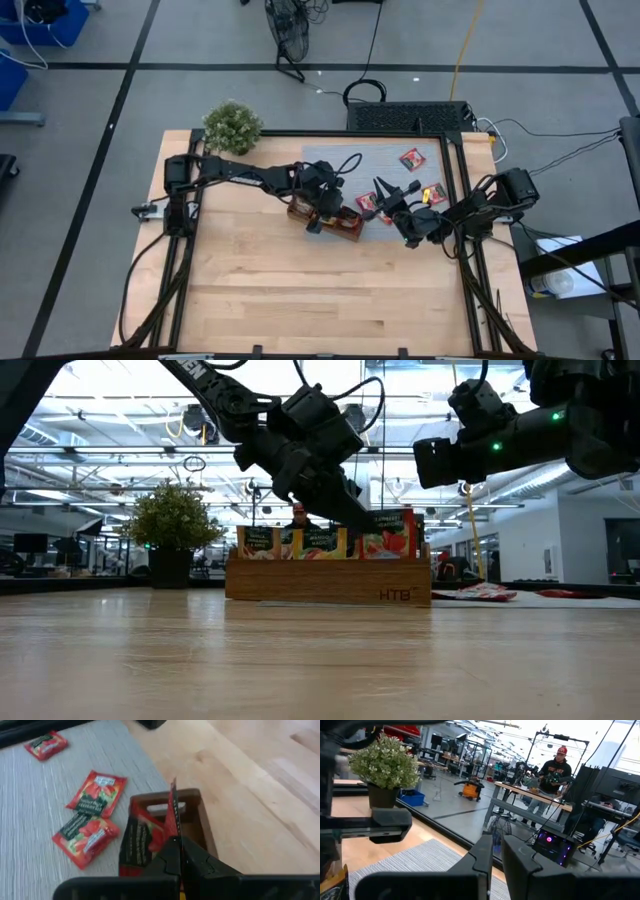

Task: Pick & Place Tea
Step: Put the red tea bag into the right section of the wooden organizer

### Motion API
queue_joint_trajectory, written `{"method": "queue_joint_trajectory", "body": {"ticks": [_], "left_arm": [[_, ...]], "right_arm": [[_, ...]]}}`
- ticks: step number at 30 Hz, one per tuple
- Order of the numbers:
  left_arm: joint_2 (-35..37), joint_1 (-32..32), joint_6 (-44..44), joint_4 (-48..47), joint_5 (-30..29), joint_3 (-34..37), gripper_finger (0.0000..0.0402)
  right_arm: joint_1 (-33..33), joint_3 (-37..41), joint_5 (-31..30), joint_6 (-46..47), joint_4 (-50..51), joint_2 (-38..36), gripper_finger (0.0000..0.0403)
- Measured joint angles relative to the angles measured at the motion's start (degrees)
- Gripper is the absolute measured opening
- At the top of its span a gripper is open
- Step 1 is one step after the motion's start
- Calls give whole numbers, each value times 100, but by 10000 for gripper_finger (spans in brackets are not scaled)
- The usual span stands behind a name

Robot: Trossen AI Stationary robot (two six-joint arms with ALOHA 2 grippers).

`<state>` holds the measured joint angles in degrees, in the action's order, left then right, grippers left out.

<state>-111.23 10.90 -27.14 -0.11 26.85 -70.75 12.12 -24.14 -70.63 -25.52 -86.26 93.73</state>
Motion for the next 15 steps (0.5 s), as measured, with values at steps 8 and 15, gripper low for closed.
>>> {"method": "queue_joint_trajectory", "body": {"ticks": [8, 15], "left_arm": [[-229, -9, -92, 116, 9, -1, 2], [-283, -9, -122, 307, -385, -3, 12]], "right_arm": [[0, 0, 16, 86, 79, 4, 26], [0, 0, 17, 214, 143, 4, 24]]}}
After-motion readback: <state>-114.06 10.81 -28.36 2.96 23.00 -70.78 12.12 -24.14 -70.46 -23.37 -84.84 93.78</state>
